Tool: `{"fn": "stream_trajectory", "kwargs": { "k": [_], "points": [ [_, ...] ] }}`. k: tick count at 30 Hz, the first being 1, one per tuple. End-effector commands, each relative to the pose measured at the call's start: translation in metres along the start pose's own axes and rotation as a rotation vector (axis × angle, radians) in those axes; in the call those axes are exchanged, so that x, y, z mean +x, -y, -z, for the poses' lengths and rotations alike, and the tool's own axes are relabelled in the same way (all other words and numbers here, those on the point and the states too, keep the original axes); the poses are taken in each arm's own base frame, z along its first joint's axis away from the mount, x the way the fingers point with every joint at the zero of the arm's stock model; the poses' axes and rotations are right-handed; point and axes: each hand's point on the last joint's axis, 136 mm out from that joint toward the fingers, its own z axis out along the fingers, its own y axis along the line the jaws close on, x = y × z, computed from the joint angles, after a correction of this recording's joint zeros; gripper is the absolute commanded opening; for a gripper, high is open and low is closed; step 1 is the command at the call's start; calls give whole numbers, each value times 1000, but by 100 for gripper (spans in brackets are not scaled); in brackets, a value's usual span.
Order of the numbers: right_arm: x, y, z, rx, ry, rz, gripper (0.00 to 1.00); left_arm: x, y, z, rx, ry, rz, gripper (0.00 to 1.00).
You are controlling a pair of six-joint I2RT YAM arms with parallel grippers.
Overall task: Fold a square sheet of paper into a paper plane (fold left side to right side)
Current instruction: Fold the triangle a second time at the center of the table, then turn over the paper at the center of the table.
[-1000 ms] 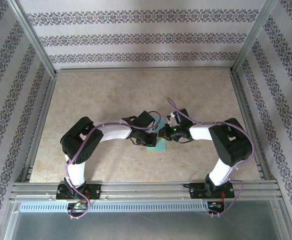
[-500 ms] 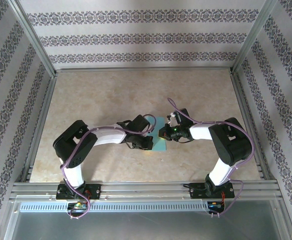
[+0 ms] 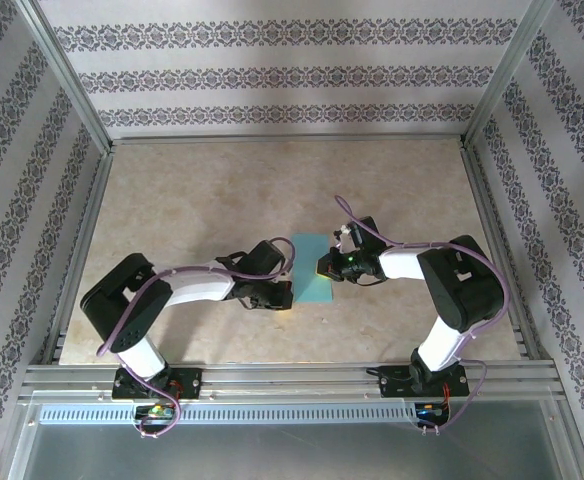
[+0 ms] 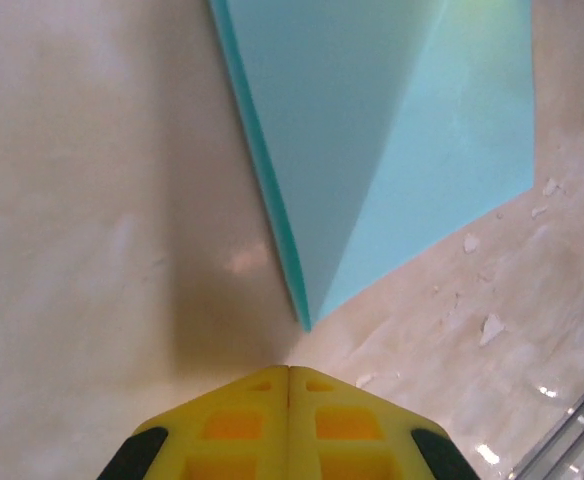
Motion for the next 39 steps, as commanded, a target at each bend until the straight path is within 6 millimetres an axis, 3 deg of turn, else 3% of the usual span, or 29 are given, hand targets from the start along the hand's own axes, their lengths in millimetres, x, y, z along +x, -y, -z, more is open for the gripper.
{"fn": "stream_trajectory", "kwargs": {
  "k": [1,5,8,14,18,25,28,31,36,39],
  "points": [
    [-3,-5,14,24,27,15,15,-21,8,21,41,109,12,12],
    [-18,-31,39,-29,112,78,32,-51,9,41,122,216,55,25],
    [-25,-31,56,-24,180,96,46,-71,12,49,182,266,59,28],
    [-26,-21,76,-32,242,89,71,-94,26,37,234,236,9,31],
    [-21,-16,82,-33,253,85,79,-103,36,25,290,209,2,33],
    [-9,-9,83,-40,240,67,80,-110,24,6,241,199,0,33],
    [-5,-10,83,-51,230,69,78,-113,25,5,248,206,-6,18],
    [-1,-13,81,-73,207,71,73,-115,25,11,237,243,-12,0],
    [6,-19,72,-105,167,60,57,-119,26,35,238,360,-26,0],
    [8,-27,63,-126,145,66,54,-119,29,45,272,412,-14,0]
  ]
}}
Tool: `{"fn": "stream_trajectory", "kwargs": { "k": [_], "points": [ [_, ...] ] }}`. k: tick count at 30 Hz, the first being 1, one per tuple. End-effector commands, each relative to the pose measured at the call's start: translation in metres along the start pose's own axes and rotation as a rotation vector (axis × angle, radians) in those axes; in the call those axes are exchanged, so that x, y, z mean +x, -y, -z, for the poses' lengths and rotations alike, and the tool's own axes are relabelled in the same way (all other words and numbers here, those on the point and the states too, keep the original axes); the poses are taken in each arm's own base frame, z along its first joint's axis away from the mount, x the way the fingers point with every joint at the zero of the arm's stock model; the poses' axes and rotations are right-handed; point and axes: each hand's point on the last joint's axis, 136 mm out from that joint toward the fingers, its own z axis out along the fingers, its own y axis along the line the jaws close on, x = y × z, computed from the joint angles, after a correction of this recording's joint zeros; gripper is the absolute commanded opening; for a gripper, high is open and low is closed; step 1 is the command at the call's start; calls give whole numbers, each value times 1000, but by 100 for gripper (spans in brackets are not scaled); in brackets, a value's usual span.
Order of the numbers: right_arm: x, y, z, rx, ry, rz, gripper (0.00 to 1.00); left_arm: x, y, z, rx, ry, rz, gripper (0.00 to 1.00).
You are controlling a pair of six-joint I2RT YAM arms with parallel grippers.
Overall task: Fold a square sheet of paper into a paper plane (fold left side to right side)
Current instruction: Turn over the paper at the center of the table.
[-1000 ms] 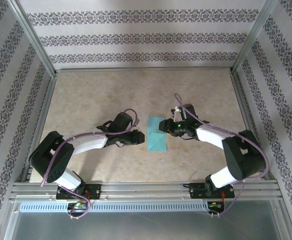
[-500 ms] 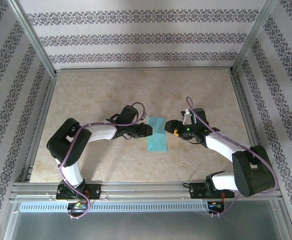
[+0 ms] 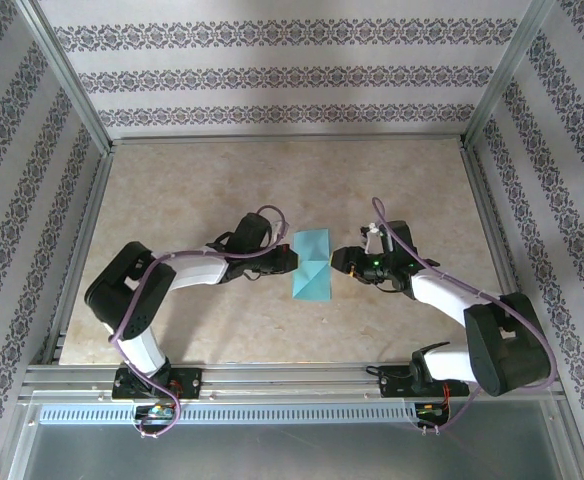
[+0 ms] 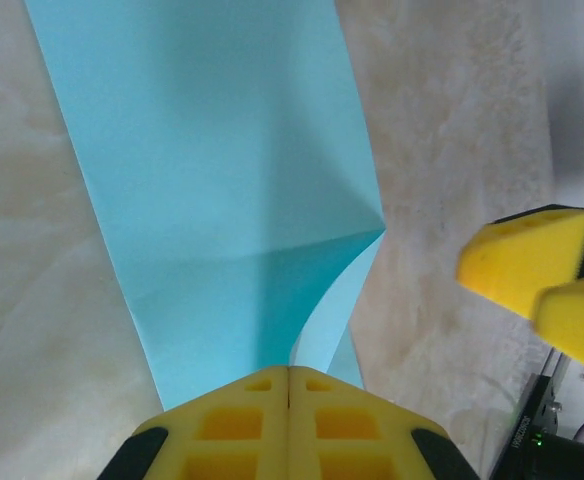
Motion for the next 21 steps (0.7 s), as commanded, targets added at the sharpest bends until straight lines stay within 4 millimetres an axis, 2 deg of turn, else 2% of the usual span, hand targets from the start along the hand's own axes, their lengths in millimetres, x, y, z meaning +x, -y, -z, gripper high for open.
{"fn": "stream_trajectory", "kwargs": {
  "k": [1,7,11,18,21],
  "points": [
    [6,-12,-12,-51,-32,10,54,-22,17,12,58,125,-25,0],
    [3,-27,-36,-95,-32,33,54,-19,13,13,54,123,-13,0],
    [-1,-30,-51,-98,-32,48,54,-17,11,12,47,118,-8,0],
    [-10,-33,-67,-96,-10,81,43,-15,6,10,26,115,-1,0],
    [-9,-30,-71,-82,-10,92,34,-16,1,11,2,124,3,6]
  ]
}}
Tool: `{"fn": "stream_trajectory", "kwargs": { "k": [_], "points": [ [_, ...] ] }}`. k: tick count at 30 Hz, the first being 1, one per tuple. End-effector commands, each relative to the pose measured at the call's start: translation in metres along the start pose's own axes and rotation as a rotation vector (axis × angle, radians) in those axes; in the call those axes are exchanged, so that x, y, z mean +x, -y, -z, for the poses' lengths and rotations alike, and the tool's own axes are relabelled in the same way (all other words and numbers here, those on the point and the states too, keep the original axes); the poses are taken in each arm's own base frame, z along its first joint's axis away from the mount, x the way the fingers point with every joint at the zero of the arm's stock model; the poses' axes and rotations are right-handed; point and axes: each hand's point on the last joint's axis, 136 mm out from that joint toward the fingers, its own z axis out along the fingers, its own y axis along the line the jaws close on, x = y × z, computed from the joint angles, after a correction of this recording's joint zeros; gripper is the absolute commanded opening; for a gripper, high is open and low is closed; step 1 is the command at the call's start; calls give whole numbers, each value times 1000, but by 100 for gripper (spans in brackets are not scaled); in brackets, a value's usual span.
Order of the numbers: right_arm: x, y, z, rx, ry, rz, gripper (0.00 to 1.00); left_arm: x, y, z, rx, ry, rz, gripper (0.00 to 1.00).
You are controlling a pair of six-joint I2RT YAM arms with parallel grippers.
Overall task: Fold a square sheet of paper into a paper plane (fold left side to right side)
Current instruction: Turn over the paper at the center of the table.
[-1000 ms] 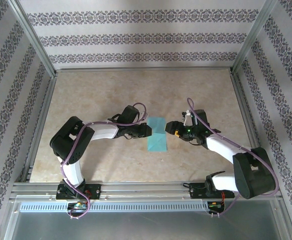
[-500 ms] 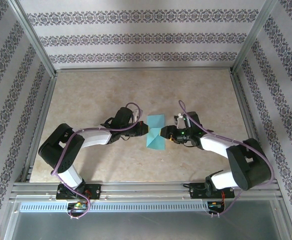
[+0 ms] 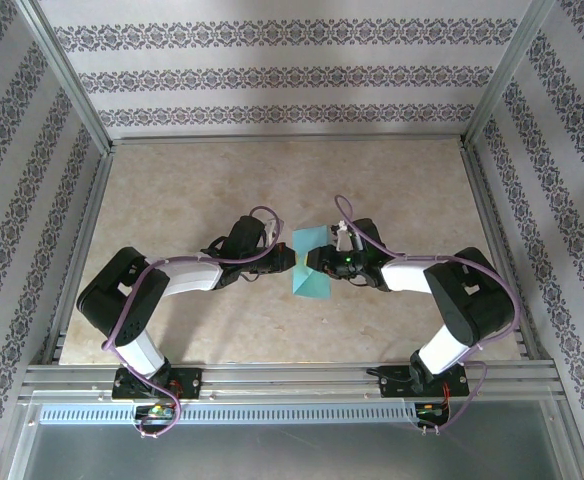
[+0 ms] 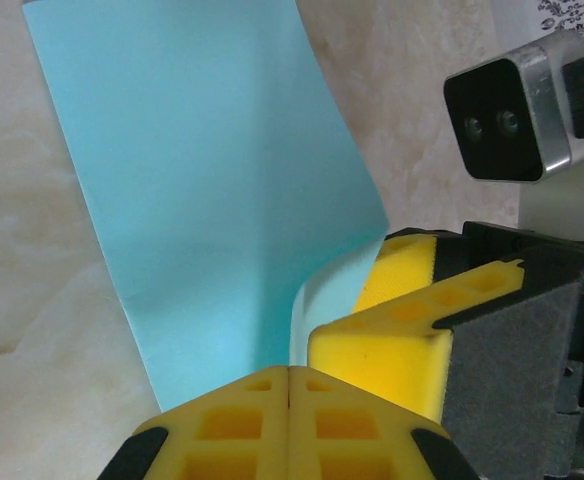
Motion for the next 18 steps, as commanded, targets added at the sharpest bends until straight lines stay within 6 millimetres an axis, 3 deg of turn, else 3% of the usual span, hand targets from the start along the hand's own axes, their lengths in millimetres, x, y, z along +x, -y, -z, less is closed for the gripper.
{"fn": "stream_trajectory", "kwargs": {
  "k": [1,5,8,13,18],
  "points": [
    [-11,-5,-5,-3,41,42,30,-8,-2,3,-14,45,1,7],
    [-14,-4,-2,11,64,47,10,-12,-4,8,-38,72,0,16],
    [-21,-10,5,16,101,71,1,-18,-4,20,-63,99,-13,30],
    [-47,-36,32,-28,198,135,0,-33,5,56,-90,174,-38,57],
    [-80,-81,76,-131,329,220,0,-59,38,105,25,313,-35,87]
  ]
}}
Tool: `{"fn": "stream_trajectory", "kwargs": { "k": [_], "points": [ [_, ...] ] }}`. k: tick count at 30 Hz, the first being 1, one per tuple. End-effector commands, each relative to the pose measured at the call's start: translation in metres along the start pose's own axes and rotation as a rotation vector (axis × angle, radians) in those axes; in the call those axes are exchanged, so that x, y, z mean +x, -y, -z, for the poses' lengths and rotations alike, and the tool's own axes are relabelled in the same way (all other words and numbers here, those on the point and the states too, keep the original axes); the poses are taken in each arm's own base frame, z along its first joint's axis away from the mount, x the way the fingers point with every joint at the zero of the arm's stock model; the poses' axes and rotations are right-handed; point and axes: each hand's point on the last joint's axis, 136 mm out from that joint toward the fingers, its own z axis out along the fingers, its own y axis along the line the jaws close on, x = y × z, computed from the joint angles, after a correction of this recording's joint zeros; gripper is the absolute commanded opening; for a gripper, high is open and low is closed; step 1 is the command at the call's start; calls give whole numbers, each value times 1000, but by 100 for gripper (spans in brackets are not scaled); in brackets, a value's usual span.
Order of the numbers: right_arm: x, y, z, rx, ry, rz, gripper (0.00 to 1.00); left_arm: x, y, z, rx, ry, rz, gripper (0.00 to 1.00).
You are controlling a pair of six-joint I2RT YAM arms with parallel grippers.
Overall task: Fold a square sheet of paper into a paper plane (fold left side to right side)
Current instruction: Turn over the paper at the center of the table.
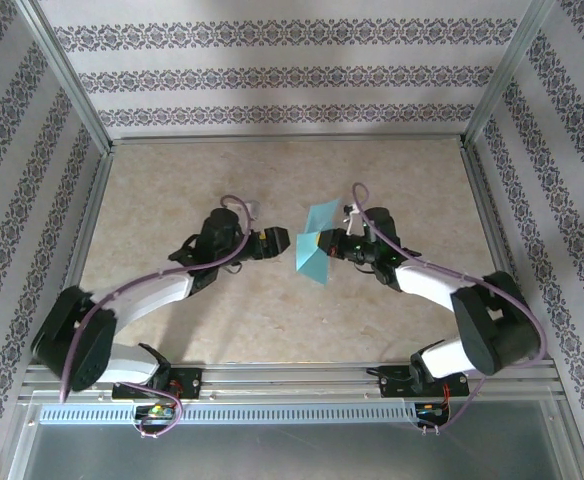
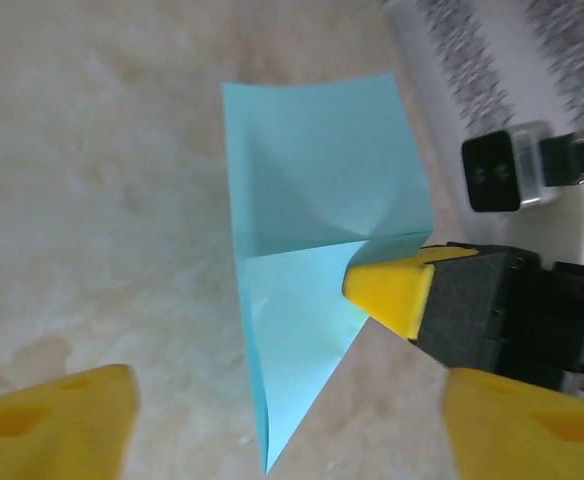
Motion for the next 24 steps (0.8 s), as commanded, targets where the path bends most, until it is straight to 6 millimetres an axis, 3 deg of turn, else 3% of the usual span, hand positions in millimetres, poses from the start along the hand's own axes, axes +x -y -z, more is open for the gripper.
{"fn": "stream_trajectory", "kwargs": {
  "k": [1,3,8,14,20,24],
  "points": [
    [-44,-45,25,-107,126,109,0,-21,11,26,54,89,29,92],
    [-63,-67,41,-162,184,138,0,-36,26,40,136,146,57,100],
    [-94,-122,73,-291,273,184,0,-57,78,52,401,135,74,100],
    [-98,-155,78,-372,282,185,0,-68,133,51,679,86,70,87],
    [-94,-163,71,-394,269,171,0,-64,141,35,704,61,68,84],
    [-91,-163,66,-397,258,156,0,-64,143,30,724,51,80,73]
  ]
}}
